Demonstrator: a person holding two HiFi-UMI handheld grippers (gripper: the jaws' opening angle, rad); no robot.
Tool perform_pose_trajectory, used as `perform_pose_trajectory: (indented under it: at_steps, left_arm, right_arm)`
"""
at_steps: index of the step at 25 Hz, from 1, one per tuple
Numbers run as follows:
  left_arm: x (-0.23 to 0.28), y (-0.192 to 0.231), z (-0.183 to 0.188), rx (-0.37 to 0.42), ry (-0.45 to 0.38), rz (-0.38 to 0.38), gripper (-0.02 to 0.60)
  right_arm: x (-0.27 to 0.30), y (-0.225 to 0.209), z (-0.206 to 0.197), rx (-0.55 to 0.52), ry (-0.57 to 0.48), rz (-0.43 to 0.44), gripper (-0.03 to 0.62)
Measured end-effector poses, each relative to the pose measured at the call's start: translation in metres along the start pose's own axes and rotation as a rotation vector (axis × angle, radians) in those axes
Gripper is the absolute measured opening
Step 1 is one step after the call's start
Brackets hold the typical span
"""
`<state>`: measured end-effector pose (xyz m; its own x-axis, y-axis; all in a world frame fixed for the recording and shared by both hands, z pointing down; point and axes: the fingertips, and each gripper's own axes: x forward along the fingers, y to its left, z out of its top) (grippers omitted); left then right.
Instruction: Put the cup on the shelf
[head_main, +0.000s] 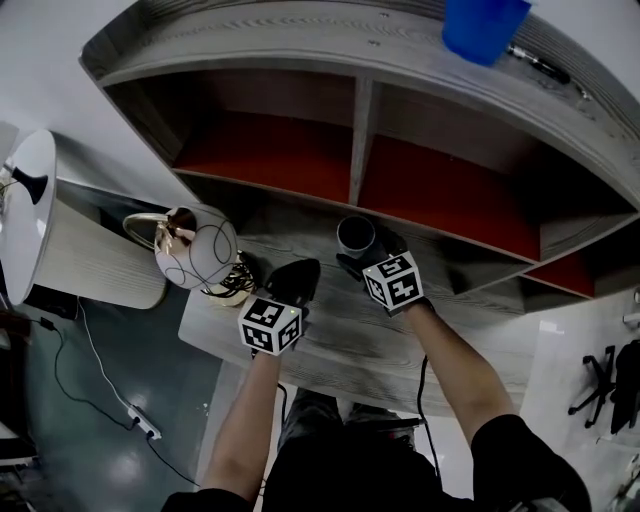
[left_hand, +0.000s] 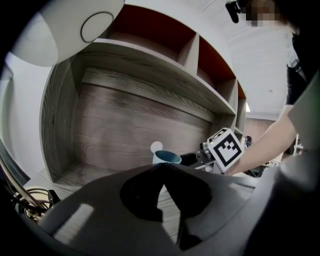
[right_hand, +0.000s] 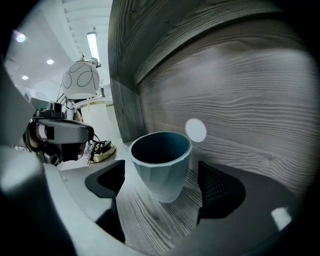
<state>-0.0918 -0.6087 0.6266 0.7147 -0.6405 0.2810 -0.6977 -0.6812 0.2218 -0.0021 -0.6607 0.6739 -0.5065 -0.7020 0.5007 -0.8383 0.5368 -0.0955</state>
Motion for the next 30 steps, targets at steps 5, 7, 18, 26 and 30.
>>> perform_pose_trajectory:
  at_steps: [5,7,18,26,30]
  left_arm:
    - [-0.007,-0.010,0.013,-0.004,-0.006,0.004,0.000]
    - [-0.009,-0.017,0.019,-0.001,-0.012,0.002,0.000]
    - [-0.034,-0.070,0.039,0.035,-0.023,-0.025,0.000]
    - [-0.062,-0.111,0.040,0.047,-0.033,-0.027,0.000]
    - [-0.076,-0.129,0.039,0.036,-0.048,-0.020,0.000]
  right_arm:
    - [-0.026,0.000,0.002,-0.002,0.014,-0.016,0.437]
    - [-0.039,0.000,0.007,0.000,0.004,-0.018,0.436]
    - [-0.139,0.029,0.033,-0.062,-0.046,0.038,0.431]
    - [-0.215,0.046,0.027,-0.045,-0.084,0.023,0.248]
    - [-0.249,0.048,0.030,-0.074,-0.140,-0.045,0.050]
